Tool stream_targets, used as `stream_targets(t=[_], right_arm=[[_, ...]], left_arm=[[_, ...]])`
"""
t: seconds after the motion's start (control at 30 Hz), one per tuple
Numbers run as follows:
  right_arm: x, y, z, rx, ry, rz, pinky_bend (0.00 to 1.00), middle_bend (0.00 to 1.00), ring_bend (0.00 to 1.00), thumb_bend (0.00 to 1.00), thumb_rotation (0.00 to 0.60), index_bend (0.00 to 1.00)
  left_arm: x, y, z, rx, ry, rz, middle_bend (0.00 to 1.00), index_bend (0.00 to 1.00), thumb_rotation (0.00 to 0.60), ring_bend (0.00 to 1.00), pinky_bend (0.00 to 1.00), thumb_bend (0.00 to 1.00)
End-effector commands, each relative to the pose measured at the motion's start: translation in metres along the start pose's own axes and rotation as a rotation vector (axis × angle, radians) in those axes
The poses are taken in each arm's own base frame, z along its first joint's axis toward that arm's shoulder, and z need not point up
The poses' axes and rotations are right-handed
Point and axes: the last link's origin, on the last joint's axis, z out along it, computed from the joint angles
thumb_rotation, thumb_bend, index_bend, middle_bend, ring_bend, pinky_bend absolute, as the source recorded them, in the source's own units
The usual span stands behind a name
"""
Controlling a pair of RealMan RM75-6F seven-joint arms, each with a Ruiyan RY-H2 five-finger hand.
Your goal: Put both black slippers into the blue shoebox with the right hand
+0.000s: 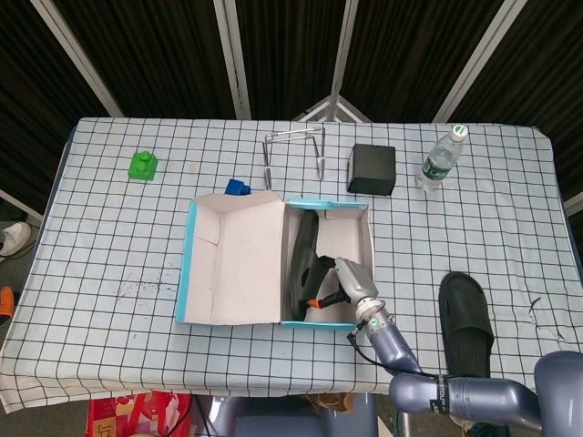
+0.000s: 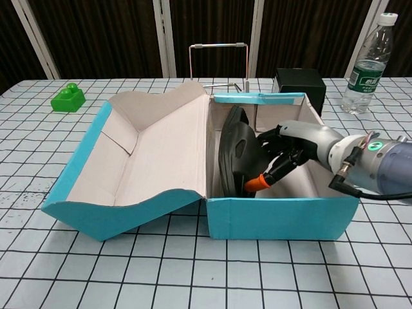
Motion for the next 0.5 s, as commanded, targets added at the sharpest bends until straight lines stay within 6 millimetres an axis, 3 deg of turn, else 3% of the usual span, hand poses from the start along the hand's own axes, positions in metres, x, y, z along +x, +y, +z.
stream_targets(t=[0.03, 0.37, 0.5], right_arm=[[-0.003, 0.002, 0.000, -0.002, -0.005, -0.025, 0.20, 0.44, 0.29, 0.39, 0.600, 0.65], [-0.001, -0.011, -0.006, 0.029, -0.035, 0.005, 0.18, 0.44, 0.29, 0.39, 0.600, 0.65], [0.005, -0.019, -0.011, 0.053, -0.041, -0.010, 0.15, 0.40, 0.27, 0.39, 0.600, 0.54]], left_arm=[[0.000, 0.000, 0.000, 0.002, 0.001, 0.000, 0.01, 0.14, 0.600, 0.00, 0.02, 0.71], [0.001, -0.001, 0.000, 0.003, 0.001, -0.002, 0.01, 0.14, 0.600, 0.00, 0.02, 0.71], [0.000, 0.000, 0.000, -0.001, -0.003, -0.001, 0.01, 0.14, 0.600, 0.00, 0.02, 0.71]])
